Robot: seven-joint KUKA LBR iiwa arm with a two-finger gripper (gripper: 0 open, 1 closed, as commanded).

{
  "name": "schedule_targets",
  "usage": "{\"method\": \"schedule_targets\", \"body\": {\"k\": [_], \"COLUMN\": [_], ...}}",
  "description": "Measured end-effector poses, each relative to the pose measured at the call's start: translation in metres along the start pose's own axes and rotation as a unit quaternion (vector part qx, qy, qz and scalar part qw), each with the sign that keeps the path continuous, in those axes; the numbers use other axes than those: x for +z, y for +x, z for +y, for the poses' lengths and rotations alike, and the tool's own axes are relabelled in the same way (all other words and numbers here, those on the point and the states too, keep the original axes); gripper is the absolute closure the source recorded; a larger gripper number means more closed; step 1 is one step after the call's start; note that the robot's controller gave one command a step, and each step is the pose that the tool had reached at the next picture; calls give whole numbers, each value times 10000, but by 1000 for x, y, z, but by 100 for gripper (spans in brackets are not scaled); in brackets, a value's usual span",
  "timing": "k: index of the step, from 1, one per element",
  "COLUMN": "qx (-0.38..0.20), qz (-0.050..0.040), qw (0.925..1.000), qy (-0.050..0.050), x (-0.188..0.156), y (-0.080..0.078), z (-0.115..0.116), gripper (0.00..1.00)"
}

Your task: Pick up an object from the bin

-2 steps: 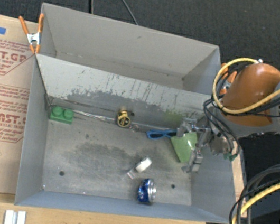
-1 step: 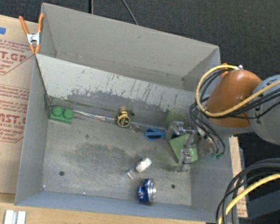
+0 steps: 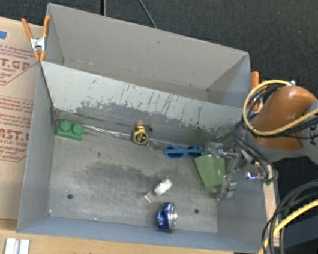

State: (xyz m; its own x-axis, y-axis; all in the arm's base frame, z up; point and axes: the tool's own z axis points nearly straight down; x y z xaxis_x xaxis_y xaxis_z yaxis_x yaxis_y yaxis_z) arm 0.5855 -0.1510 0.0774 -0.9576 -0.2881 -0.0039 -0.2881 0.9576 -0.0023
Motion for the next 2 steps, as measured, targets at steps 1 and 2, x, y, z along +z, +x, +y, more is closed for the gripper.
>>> {"method": "schedule_targets", "body": {"k": [1,2], "qx": [-259,-208], "qz": [-18,3], "qw": [9997,9998], "qy": [3,-21], "x": [-49,9], "y": [-11,-8], "z": [8,12], "gripper": [0,0]}}
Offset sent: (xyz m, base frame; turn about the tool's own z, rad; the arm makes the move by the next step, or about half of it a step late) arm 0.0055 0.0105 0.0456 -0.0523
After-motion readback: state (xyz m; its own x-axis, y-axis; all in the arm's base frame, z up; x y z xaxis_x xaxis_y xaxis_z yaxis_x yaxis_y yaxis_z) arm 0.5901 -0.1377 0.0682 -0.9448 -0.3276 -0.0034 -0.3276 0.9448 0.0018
